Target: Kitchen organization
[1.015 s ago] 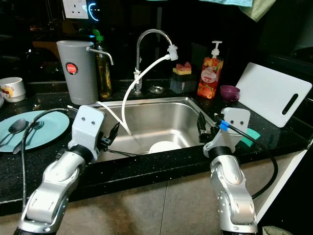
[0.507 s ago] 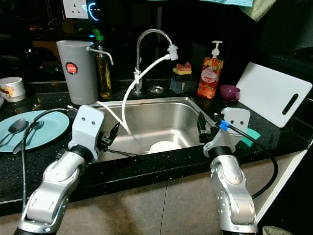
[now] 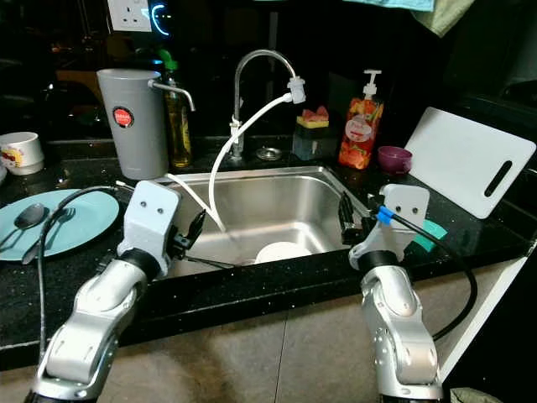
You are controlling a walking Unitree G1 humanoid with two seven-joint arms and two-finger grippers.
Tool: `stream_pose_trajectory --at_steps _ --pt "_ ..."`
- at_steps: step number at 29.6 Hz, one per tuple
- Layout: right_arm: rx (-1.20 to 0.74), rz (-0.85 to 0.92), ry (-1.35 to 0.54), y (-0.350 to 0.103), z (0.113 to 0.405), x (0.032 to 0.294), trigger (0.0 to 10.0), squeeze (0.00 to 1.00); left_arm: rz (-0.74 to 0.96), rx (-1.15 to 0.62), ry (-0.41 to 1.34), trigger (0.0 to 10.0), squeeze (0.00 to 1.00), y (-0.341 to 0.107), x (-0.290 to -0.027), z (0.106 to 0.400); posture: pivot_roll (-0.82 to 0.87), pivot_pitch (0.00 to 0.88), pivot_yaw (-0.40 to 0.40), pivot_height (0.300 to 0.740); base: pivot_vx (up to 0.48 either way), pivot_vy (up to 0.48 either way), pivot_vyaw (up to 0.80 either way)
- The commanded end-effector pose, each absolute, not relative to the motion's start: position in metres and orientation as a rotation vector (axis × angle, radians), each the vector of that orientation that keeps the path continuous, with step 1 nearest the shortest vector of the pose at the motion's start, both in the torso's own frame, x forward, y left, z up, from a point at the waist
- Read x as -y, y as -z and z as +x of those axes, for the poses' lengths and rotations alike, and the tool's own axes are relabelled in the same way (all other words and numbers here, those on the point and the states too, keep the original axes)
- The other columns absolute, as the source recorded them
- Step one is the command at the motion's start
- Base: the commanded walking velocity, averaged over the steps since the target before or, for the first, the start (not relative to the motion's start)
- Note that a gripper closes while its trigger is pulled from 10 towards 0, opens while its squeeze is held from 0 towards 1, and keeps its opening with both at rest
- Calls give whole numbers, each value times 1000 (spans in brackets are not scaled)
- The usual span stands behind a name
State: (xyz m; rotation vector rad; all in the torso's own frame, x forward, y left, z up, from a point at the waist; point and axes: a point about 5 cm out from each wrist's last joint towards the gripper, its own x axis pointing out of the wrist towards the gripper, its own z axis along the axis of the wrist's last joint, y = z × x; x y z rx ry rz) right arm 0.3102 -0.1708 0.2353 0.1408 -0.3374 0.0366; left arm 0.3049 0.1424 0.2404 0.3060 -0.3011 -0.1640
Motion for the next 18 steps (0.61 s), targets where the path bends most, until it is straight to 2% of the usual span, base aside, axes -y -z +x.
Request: stream_pose_trajectory --at_steps 1,18 --pt "339 127 -39 -237 308 170 10000 0 306 304 179 10000 0 -241 -138 304 168 13 -101 740 0 0 0" --pt "340 128 -37 -237 308 171 10000 0 306 306 178 10000 0 -242 -138 304 168 14 -100 740 0 0 0"
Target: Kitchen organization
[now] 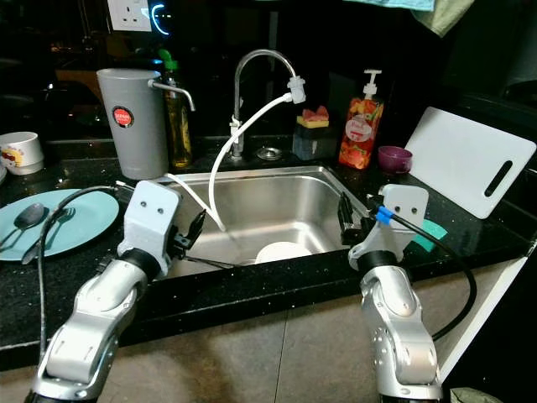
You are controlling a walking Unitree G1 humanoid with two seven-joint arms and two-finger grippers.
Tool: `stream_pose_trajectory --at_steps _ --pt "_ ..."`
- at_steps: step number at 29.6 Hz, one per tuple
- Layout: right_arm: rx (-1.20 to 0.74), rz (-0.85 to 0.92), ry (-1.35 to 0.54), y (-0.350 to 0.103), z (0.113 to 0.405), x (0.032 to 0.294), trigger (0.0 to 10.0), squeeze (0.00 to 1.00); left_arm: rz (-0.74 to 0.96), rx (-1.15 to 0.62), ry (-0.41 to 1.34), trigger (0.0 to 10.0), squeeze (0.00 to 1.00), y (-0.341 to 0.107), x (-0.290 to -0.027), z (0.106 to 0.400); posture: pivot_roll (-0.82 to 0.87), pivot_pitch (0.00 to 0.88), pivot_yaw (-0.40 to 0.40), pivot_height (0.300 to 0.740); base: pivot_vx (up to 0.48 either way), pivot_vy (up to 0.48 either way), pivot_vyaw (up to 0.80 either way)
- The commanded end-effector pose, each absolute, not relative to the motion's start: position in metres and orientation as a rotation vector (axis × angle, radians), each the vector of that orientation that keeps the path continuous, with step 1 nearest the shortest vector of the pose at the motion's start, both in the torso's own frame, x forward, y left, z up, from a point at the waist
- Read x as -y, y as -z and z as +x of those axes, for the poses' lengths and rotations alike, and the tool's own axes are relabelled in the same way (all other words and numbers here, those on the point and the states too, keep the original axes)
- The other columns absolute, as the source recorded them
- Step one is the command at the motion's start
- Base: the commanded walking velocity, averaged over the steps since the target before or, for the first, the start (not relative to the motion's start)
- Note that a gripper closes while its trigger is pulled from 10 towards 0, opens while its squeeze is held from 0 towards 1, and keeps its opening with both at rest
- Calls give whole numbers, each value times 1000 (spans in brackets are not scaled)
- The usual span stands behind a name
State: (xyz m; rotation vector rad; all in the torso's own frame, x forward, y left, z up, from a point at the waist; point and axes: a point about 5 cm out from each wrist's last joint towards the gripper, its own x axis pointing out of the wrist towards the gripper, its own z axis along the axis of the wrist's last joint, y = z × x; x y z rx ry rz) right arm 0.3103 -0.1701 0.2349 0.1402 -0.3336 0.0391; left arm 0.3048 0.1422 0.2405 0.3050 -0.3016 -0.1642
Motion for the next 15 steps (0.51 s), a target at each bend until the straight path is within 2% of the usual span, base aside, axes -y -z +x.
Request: stream_pose_trajectory --at_steps 1,15 --pt "340 128 -37 -237 308 171 10000 0 306 306 178 10000 0 -242 -138 304 168 14 -100 740 0 0 0" --pt "339 129 -37 -237 308 170 10000 0 307 307 177 10000 0 -242 -138 305 170 14 -99 740 0 0 0"
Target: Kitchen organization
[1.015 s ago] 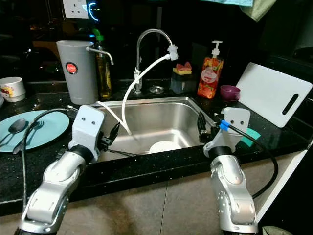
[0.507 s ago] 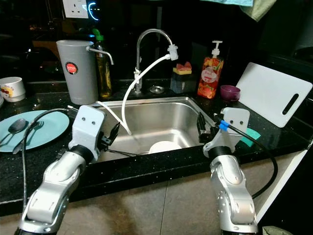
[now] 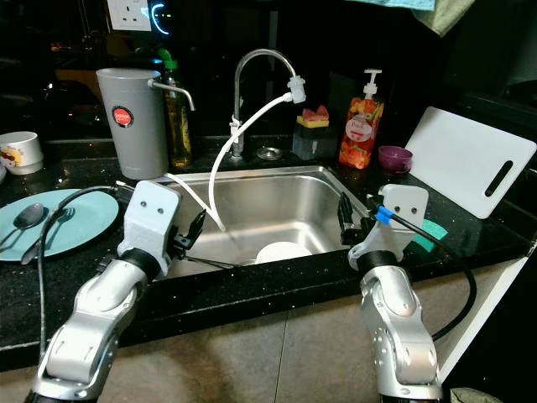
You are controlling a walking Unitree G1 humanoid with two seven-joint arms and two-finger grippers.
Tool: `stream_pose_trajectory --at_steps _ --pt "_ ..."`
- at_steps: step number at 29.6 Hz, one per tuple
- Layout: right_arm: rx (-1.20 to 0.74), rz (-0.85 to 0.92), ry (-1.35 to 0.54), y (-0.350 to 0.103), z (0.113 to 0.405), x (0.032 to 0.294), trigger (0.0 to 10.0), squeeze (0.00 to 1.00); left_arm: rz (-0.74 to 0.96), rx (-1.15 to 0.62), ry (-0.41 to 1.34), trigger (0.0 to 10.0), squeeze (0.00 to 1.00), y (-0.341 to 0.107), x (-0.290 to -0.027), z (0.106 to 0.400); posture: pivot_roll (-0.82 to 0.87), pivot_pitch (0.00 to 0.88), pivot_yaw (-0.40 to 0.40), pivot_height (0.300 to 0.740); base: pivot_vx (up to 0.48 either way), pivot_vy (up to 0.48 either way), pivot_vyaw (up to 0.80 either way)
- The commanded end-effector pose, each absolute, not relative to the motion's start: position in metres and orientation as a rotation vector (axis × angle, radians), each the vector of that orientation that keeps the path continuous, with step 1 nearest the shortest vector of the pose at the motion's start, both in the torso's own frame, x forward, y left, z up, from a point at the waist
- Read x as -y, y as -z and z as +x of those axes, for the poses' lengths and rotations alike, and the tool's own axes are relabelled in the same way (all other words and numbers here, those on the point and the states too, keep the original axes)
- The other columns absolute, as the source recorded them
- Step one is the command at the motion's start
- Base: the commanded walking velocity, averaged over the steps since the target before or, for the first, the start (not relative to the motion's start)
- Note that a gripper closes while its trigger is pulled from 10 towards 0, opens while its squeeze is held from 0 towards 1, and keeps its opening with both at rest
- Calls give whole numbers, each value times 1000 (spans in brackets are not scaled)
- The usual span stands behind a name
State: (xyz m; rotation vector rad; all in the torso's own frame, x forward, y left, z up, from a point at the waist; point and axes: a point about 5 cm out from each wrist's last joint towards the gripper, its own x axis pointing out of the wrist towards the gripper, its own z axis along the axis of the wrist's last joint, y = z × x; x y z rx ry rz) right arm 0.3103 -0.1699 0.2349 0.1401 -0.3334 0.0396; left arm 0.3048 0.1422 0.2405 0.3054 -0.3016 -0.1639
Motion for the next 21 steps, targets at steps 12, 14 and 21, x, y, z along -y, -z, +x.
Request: stream_pose_trajectory --at_steps 12,14,21 --pt "339 130 -37 -237 308 170 10000 0 308 307 179 10000 0 -243 -137 305 170 14 -99 740 0 0 0" --pt "339 130 -37 -237 308 170 10000 0 308 307 179 10000 0 -243 -137 305 170 14 -99 740 0 0 0" --pt "340 131 -38 -237 308 170 10000 0 309 309 179 10000 0 -244 -137 304 170 14 -99 740 0 0 0"
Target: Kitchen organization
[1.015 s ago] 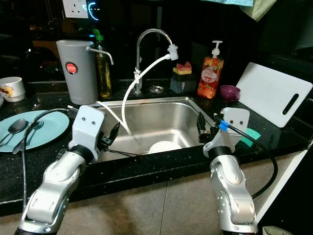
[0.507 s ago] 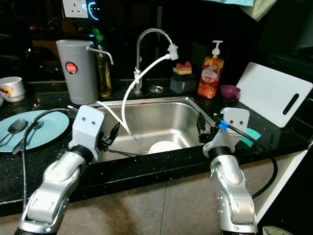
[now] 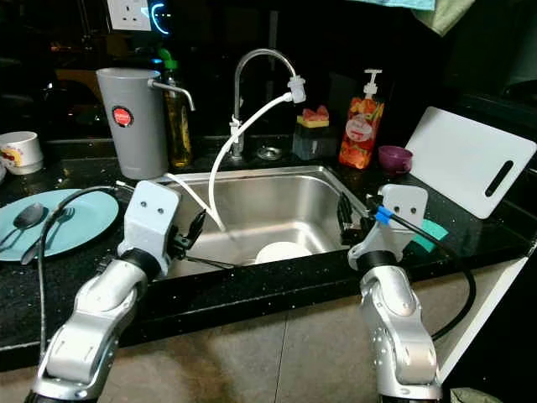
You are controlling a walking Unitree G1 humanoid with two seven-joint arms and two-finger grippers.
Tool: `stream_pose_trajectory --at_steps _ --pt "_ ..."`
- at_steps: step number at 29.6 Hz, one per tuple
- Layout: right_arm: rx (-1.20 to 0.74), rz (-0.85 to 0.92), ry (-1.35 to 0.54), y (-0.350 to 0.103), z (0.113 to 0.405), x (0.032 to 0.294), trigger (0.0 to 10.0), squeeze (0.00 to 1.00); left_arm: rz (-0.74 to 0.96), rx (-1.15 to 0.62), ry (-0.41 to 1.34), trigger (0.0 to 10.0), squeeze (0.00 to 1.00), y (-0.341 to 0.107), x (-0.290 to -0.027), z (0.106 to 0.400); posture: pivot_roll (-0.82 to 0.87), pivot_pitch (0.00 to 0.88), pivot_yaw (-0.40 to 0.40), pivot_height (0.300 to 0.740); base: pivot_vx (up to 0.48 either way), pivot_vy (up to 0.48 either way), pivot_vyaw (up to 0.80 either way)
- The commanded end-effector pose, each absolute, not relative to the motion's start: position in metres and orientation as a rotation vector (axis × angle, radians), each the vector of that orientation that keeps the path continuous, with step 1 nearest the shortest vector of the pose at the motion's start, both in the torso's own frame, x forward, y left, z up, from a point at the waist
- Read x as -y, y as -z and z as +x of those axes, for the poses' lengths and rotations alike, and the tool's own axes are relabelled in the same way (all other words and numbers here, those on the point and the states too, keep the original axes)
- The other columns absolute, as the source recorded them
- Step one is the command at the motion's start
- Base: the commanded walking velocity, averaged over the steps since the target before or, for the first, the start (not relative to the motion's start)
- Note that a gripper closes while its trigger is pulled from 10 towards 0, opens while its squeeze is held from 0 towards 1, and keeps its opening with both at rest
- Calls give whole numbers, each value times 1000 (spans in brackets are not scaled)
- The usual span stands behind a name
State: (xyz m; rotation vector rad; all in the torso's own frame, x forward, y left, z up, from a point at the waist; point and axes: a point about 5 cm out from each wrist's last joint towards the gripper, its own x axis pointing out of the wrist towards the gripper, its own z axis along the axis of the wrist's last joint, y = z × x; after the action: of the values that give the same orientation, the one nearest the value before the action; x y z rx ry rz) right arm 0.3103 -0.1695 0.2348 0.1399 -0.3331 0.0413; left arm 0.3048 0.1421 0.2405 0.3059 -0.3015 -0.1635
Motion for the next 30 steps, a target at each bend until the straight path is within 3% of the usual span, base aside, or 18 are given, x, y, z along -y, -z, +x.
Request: stream_pose_trajectory --at_steps 1,30 --pt "340 131 -38 -237 308 170 10000 0 309 309 179 10000 0 -244 -137 304 170 14 -99 740 0 0 0" --pt "342 130 -43 -237 309 169 10000 0 309 311 185 10000 0 -244 -136 304 172 12 -101 740 0 0 0"
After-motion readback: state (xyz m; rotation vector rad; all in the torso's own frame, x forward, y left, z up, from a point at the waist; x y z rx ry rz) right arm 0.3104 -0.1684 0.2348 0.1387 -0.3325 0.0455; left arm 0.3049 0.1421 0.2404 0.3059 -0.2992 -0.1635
